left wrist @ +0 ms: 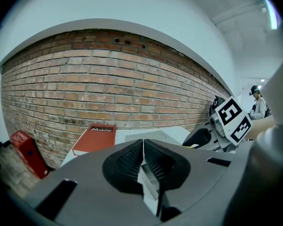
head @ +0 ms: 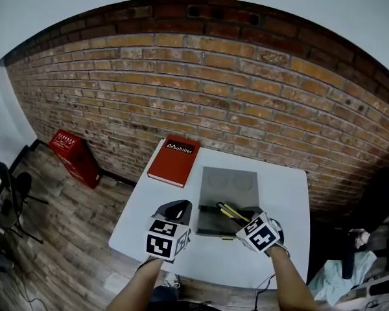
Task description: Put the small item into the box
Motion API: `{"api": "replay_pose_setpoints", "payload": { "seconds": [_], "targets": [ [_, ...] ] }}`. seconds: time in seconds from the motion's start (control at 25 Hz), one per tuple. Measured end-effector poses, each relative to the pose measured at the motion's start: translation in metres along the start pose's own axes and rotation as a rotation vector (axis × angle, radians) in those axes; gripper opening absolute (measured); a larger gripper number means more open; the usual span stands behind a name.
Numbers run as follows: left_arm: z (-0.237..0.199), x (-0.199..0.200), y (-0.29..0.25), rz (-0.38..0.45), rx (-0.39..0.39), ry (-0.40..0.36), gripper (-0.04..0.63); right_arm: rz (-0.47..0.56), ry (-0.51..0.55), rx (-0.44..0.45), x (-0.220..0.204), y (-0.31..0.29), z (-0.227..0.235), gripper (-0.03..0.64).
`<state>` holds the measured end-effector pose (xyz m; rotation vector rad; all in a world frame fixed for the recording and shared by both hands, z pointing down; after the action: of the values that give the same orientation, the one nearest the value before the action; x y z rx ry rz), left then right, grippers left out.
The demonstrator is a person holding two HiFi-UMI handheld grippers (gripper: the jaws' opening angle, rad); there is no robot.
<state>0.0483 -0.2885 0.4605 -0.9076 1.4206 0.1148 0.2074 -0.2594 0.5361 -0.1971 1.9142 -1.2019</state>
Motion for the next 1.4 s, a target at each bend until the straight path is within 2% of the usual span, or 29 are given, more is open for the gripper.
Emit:
{"api": "replay_pose_setpoints", "payload": {
  "seconds": [0.4, 0.6, 1.12, 1.4],
  "targets": [
    [-0.020, 0.011, -0.013, -0.011, -0.011, -0.036, 0.026, -0.103, 0.095, 0.115, -0.014, -0.050, -0.012, 0.123],
    [-0.032, 0.008, -0.018, -0.027, -0.004, -0.040, 0.026, -0.150, 0.107, 0.148, -0.021, -0.072, -0.013, 0.124],
    [-0.045, 0.002, -0.032, -0.062, -0.015, -0.042, 0.026, -0.177, 0.026, 0.183, -0.032, -0.098, -0.015, 0.124],
    [-0.040, 0.000, -0.035, -0.070, -0.028, -0.049, 0.026, -0.161, -0.027, 0.148, -0.034, -0.097, -0.009, 0.158]
  ]
}}
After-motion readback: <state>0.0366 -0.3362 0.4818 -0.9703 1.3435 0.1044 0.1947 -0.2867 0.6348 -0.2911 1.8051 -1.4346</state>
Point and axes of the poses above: the fingertips, and each gripper's own axes: y backward along the fingers, z to its right, x out of its top, the point moved 2 cm from there along y, backward along the fingers, and after that the axes turned 4 degrees about -z, right-handed, at the moved point
